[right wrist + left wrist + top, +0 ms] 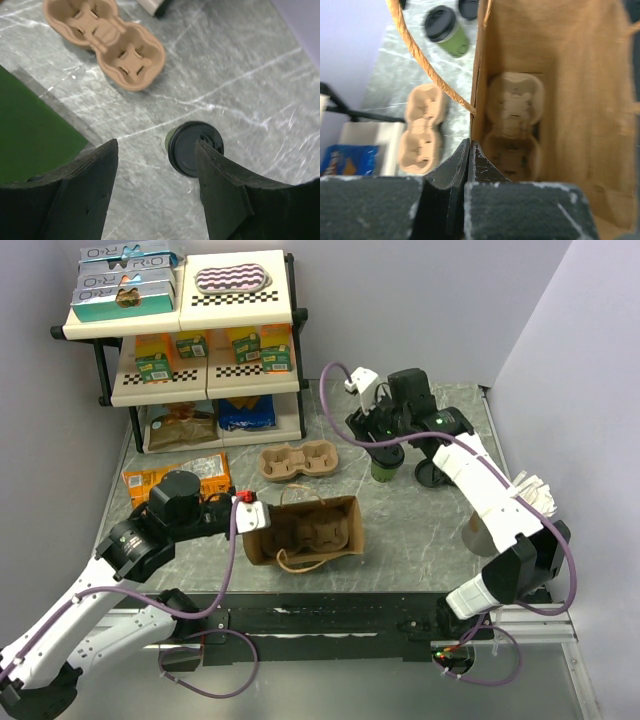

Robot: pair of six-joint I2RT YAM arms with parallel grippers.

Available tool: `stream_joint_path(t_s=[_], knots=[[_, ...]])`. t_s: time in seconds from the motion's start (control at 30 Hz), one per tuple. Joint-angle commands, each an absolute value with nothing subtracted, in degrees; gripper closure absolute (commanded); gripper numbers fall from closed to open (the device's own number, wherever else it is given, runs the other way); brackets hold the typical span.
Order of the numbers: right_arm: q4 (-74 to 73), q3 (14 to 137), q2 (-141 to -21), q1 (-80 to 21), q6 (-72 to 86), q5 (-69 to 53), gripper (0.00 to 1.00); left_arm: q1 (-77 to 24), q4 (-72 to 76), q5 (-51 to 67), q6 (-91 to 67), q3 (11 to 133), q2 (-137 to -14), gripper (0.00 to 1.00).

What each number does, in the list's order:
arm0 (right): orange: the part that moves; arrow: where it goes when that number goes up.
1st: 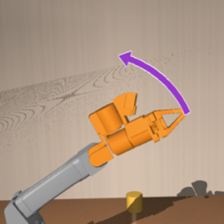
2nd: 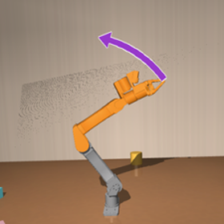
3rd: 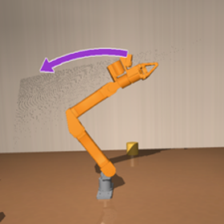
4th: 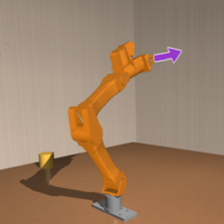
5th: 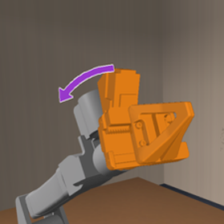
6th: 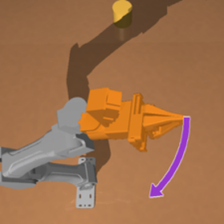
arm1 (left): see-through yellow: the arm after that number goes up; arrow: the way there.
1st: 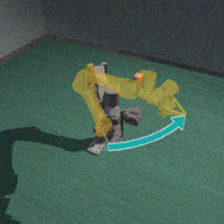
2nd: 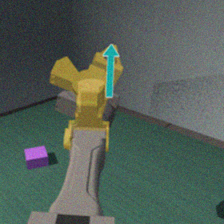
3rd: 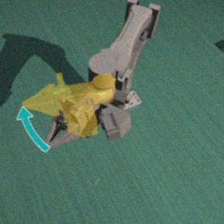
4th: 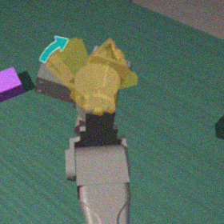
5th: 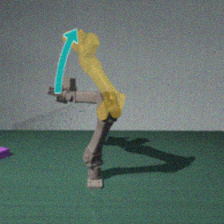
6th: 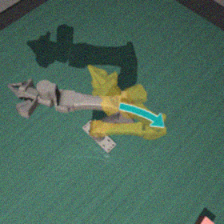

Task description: Pack the takeout coffee

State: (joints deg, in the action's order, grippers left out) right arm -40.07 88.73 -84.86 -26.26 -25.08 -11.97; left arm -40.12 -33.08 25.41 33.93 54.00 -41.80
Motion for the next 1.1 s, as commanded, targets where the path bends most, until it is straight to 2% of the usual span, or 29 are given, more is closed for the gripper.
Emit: stream_joint_path(t_s=[0.0,0.57,0.67,0.87,1.07], knots=[[-43.33,93.60,-84.73,-25.31,-21.71,-14.50,0.30,-40.34,-29.09,18.38,35.77,55.37,-42.18,0.99],[-41.84,91.50,-84.20,-25.31,-20.83,-14.94,0.29,-40.08,-24.60,3.17,44.82,54.23,-43.15,0.99],[-41.75,91.06,-84.37,-25.40,-20.57,-15.21,0.29,-40.08,-28.47,5.00,44.48,54.05,-42.37,0.99],[-42.01,90.44,-84.02,-25.31,-21.00,-15.91,0.28,-40.08,-37.42,17.65,44.12,51.16,-37.97,0.99],[-42.01,88.16,-82.97,-25.40,-21.09,-16.43,0.28,-40.17,-39.02,23.46,41.93,50.27,-37.79,0.99]])
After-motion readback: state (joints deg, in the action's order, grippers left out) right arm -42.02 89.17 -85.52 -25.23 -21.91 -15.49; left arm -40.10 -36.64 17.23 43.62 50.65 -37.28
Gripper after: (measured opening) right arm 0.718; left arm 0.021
